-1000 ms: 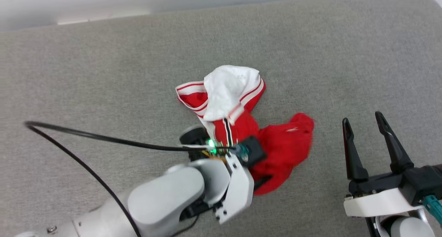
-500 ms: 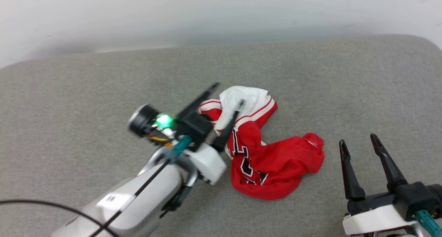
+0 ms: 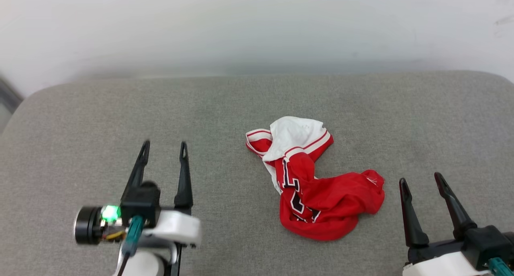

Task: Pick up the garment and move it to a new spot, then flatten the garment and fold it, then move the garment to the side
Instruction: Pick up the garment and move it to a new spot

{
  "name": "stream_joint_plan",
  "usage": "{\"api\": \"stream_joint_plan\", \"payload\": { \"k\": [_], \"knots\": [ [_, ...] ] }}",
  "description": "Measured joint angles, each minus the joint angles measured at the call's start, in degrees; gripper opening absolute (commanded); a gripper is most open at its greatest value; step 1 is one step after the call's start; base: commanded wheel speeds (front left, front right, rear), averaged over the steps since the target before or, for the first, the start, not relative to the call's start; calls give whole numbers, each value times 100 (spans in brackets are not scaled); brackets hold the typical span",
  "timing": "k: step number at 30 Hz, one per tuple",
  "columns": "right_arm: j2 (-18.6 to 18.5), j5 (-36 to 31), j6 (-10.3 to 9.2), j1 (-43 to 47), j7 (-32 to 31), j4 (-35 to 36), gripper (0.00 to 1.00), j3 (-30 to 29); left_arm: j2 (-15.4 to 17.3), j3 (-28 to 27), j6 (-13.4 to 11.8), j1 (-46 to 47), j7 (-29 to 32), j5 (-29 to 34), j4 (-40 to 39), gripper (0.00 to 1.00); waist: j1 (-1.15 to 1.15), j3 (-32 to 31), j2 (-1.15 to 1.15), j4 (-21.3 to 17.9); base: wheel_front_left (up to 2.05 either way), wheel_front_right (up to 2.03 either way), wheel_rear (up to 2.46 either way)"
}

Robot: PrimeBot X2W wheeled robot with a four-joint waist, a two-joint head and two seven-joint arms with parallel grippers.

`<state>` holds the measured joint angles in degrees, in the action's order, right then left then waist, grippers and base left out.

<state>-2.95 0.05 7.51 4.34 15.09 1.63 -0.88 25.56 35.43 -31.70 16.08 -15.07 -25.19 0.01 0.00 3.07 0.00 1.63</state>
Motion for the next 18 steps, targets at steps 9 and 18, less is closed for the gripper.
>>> {"api": "stream_joint_plan", "payload": {
  "k": [9,18],
  "knots": [
    [0,275,0,196,0,-89,100,8,-681,-1330,753,-1570,0,837,-134,100,0,-277,0,-14,0,0,0],
    [1,363,0,422,0,-115,100,11,-1150,-1920,1405,-2079,0,1327,5,100,0,-417,0,-78,0,0,0]
  ]
}}
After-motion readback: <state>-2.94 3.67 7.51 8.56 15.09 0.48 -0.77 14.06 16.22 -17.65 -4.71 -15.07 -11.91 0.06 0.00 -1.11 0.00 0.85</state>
